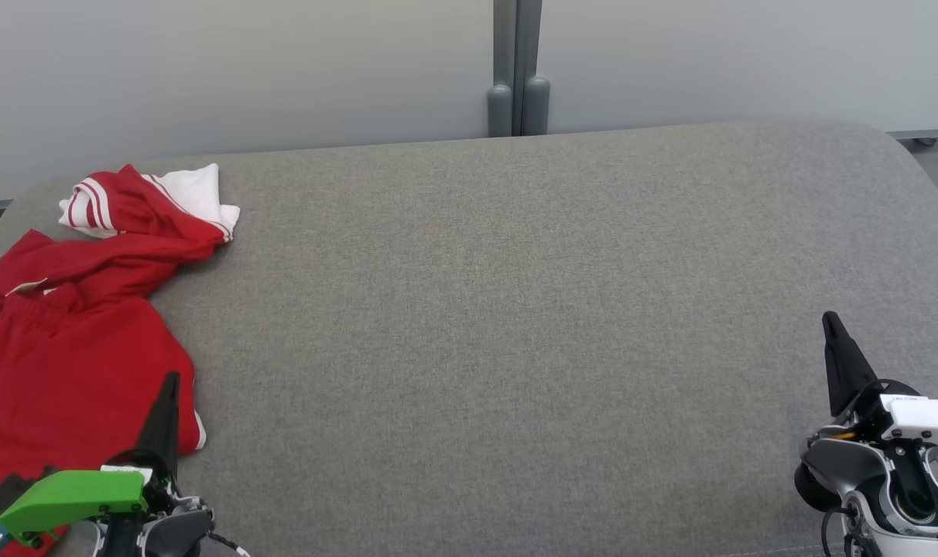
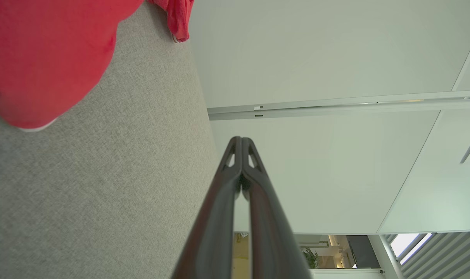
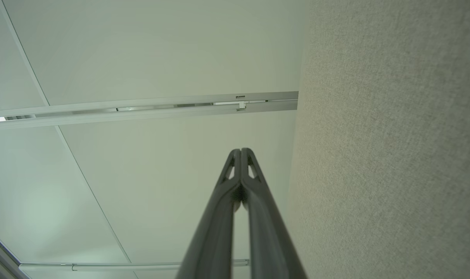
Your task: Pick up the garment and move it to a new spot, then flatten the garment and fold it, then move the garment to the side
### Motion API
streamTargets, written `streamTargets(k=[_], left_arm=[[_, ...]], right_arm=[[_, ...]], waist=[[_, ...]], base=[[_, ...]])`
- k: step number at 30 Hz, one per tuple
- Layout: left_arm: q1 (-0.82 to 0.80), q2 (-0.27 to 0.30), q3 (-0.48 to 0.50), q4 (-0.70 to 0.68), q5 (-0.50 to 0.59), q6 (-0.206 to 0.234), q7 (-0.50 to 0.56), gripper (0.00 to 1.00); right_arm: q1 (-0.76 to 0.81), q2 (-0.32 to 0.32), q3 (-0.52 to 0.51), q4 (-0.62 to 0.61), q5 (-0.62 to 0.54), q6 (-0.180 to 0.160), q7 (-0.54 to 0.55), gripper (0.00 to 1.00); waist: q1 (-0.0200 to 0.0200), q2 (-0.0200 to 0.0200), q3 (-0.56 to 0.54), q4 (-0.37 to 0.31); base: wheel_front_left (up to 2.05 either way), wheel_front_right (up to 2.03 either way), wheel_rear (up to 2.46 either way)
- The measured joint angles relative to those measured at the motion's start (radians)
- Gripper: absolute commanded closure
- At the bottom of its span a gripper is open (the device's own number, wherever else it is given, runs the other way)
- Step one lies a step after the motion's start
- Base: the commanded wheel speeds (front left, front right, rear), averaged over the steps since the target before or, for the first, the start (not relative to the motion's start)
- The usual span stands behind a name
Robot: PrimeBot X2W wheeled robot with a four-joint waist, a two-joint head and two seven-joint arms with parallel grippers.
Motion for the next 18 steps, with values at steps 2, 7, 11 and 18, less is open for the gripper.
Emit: streamTargets(k=[2, 7, 11, 18], left_arm=[[0.0, 0.0, 0.0, 0.0, 0.0, 0.0, 0.0, 1.0], [0.0, 0.0, 0.0, 0.0, 0.0, 0.0, 0.0, 1.0], [0.0, 0.0, 0.0, 0.0, 0.0, 0.0, 0.0, 1.0], [0.0, 0.0, 0.0, 0.0, 0.0, 0.0, 0.0, 1.0]], right_arm=[[0.0, 0.0, 0.0, 0.0, 0.0, 0.0, 0.006, 1.0], [0.0, 0.0, -0.001, 0.0, 0.0, 0.0, 0.007, 1.0], [0.0, 0.0, -0.001, 0.0, 0.0, 0.0, 0.007, 1.0], [0.0, 0.0, -0.001, 0.0, 0.0, 0.0, 0.007, 1.0]], waist=[[0.0, 0.0, 0.0, 0.0], [0.0, 0.0, 0.0, 0.0], [0.0, 0.0, 0.0, 0.0], [0.0, 0.0, 0.0, 0.0]], base=[[0.0, 0.0, 0.0], [0.0, 0.0, 0.0], [0.0, 0.0, 0.0], [0.0, 0.0, 0.0]])
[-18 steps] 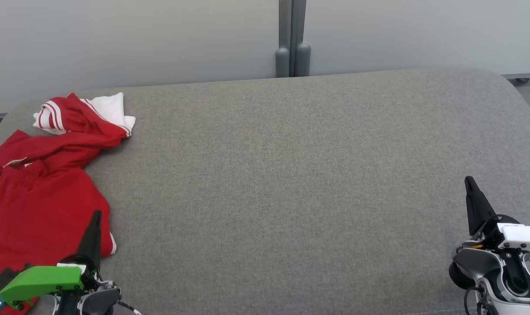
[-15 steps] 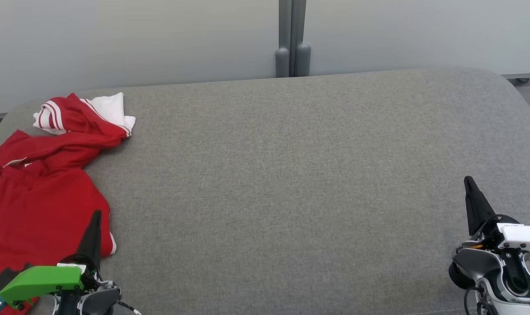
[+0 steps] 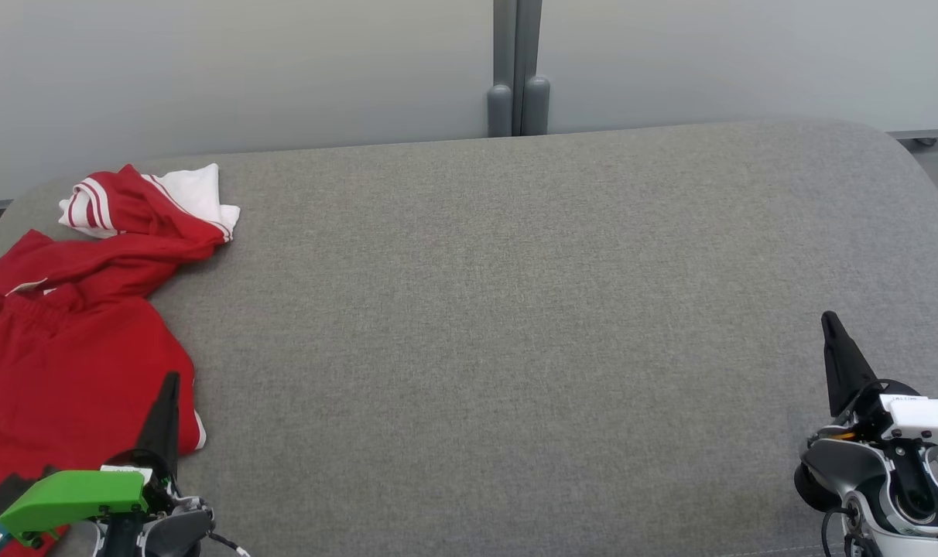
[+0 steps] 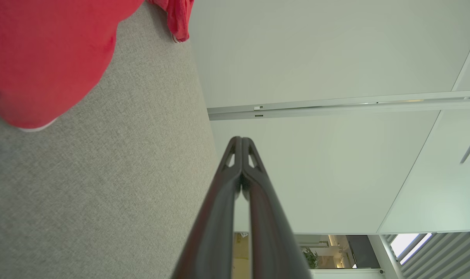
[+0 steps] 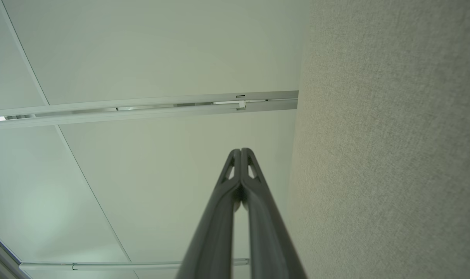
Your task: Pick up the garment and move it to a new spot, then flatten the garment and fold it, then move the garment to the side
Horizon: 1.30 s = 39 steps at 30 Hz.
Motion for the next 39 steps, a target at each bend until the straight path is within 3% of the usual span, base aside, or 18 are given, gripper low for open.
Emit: streamTargets(k=[15, 16, 29, 39], left_arm=[[0.0, 0.0, 0.0, 0.0, 0.0, 0.0, 0.0, 1.0], [0.002, -0.001, -0.002, 0.007, 0.0, 0.0, 0.0, 0.0], [0.054, -0.026, -0.014, 0.047, 0.019, 0.002, -0.016, 0.0], [0.054, -0.022, -0.035, 0.012, 0.107, 0.002, -0.055, 0.0]], right_arm=[[0.0, 0.0, -0.001, 0.0, 0.0, 0.0, 0.0, 1.0], [0.004, 0.001, 0.0, 0.007, 0.0, -0.002, 0.0, 0.0], [0.06, 0.027, 0.022, 0.053, -0.012, -0.006, -0.021, 0.0], [0.059, 0.024, 0.052, 0.032, -0.125, -0.006, -0.051, 0.0]], waist=[[-0.0001, 0.0, 0.0, 0.0], [0.0, 0.0, 0.0, 0.0], [0.0, 0.0001, -0.001, 0.0], [0.0, 0.0001, -0.004, 0.0]], base=[[0.0, 0.0, 0.0], [0.0, 0.0, 0.0], [0.0, 0.0, 0.0], [0.0, 0.0, 0.0]])
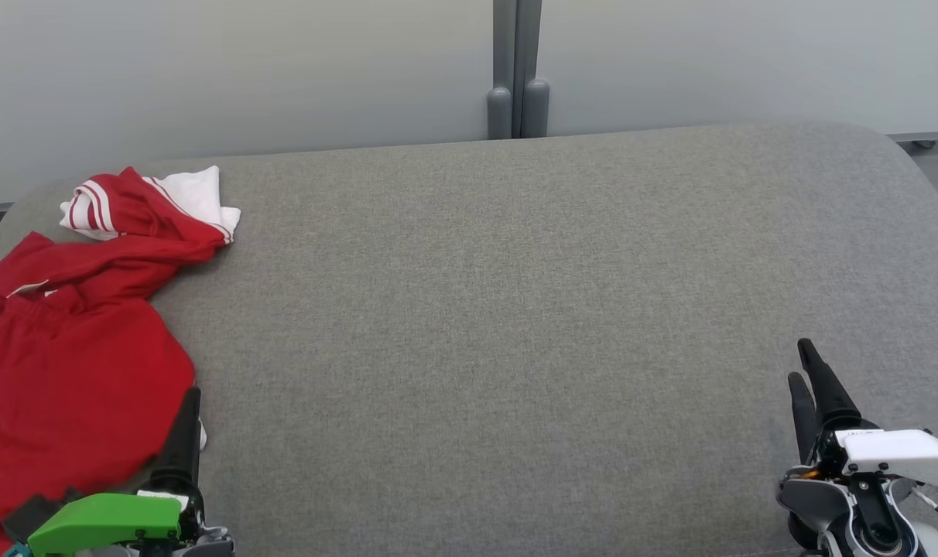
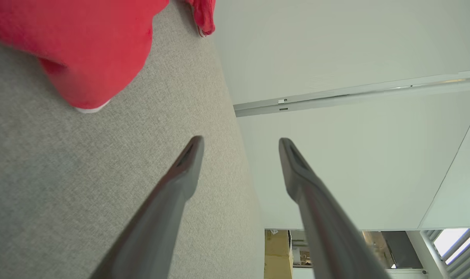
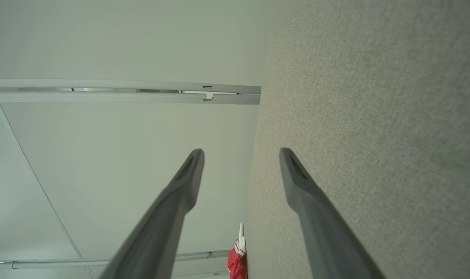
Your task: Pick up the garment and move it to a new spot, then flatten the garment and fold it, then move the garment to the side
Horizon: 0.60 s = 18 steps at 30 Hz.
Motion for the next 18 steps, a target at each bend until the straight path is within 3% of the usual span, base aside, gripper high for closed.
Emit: streamTargets(k=[18], left_arm=[[0.0, 0.029, -0.02, -0.117, 0.352, 0.04, -0.057, 0.0]], right_arm=[[-0.016, -0.022, 0.066, -0.1, -0.335, -0.019, -0.057, 0.0]], waist=[[0.0, 0.0, -0.005, 0.001]], base=[[0.0, 0.0, 0.0]])
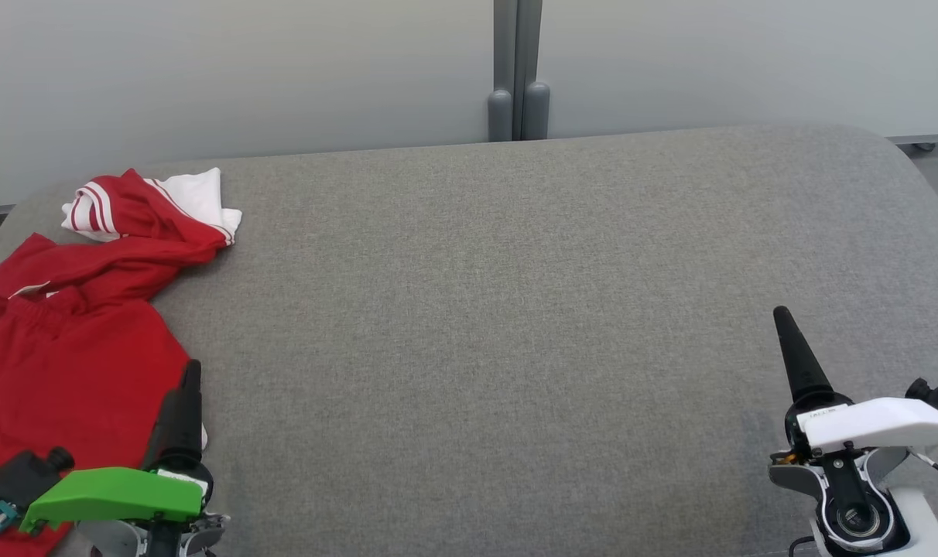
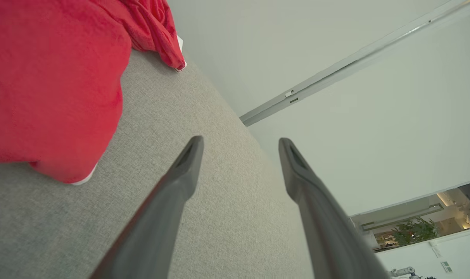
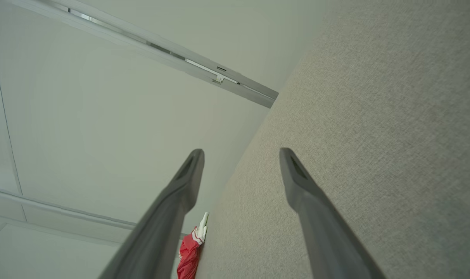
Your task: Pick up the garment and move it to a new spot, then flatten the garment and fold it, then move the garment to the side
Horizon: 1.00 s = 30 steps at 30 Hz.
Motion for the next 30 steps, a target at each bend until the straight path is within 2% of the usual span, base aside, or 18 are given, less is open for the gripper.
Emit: streamTargets(k=[11, 30], left_arm=[[0.028, 0.003, -0.021, -0.047, 0.196, 0.042, -0.035, 0.0], [0.083, 0.003, -0.046, -0.096, 0.461, 0.082, -0.097, 0.0]], right_arm=[[0.001, -0.004, 0.063, -0.01, -0.17, -0.018, -0.034, 0.0], [0.002, -0.005, 0.13, -0.044, -0.436, -0.043, -0.092, 0.0]], waist=[[0.0, 0.0, -0.002, 0.0], [0.0, 0.0, -0.006, -0.003]], base=[[0.0, 0.0, 0.0], [0.0, 0.0, 0.0]])
